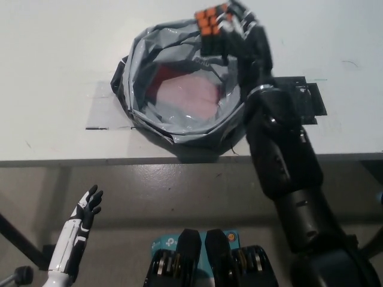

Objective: Use the right hand to pick up a rubix's cube and place it into a plastic bag and lift the bag

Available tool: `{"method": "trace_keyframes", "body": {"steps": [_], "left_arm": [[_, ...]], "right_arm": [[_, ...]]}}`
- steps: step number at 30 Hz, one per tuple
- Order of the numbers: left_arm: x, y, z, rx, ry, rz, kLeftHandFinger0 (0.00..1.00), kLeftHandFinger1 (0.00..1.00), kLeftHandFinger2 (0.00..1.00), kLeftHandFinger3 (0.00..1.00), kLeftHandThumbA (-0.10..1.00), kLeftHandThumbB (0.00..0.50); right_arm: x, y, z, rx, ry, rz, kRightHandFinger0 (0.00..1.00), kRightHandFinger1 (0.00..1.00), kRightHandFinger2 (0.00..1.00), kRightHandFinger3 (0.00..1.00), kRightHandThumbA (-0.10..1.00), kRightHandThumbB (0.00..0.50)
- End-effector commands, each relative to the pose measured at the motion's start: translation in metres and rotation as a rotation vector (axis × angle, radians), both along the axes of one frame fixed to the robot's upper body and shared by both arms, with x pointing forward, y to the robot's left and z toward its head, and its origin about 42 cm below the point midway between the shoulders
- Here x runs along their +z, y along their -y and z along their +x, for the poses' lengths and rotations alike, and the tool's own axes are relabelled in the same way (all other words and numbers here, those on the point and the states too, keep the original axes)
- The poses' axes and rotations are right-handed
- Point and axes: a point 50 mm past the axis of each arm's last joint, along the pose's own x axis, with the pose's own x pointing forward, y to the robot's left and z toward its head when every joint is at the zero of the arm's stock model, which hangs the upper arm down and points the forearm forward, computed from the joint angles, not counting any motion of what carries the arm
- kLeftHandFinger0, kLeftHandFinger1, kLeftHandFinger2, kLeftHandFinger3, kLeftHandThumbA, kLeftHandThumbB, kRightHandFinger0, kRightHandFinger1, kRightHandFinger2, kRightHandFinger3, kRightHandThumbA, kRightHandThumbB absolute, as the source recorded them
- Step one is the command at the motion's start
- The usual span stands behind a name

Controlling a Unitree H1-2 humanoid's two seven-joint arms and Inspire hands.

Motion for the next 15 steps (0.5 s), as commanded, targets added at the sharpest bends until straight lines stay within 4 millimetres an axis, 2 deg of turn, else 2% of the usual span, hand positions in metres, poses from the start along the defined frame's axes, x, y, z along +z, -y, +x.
{"method": "trace_keyframes", "body": {"steps": [1,6,7,10,12,15], "left_arm": [[0.013,-0.001,0.004,0.001,0.05,0.013,1.0,1.0,1.0,1.0,1.0,0.217],[0.012,0.0,0.005,-0.016,0.054,0.013,1.0,1.0,1.0,1.0,1.0,0.19],[0.011,0.001,0.004,-0.018,0.049,0.01,1.0,1.0,1.0,1.0,1.0,0.211],[0.012,0.001,0.008,-0.021,0.046,0.007,1.0,1.0,1.0,1.0,1.0,0.213],[0.01,0.005,0.006,-0.027,0.041,0.004,1.0,1.0,1.0,1.0,1.0,0.218],[0.01,0.009,0.005,-0.03,0.037,-0.007,1.0,1.0,1.0,1.0,1.0,0.226]], "right_arm": [[0.043,-0.029,0.009,0.008,0.185,-0.184,0.0,0.46,0.88,0.86,-0.1,0.143],[0.027,-0.03,0.014,-0.024,0.172,-0.324,0.0,0.37,0.81,0.84,-0.1,0.142],[0.025,-0.03,0.013,-0.031,0.17,-0.345,0.0,0.36,0.8,0.84,-0.1,0.151],[0.025,-0.031,0.015,-0.042,0.193,-0.408,0.0,0.34,0.79,0.87,-0.1,0.151],[0.022,-0.031,0.014,-0.05,0.206,-0.457,0.0,0.35,0.81,0.87,-0.1,0.146],[0.022,-0.033,0.013,-0.027,0.221,-0.499,0.0,0.39,0.86,0.93,-0.1,0.141]]}}
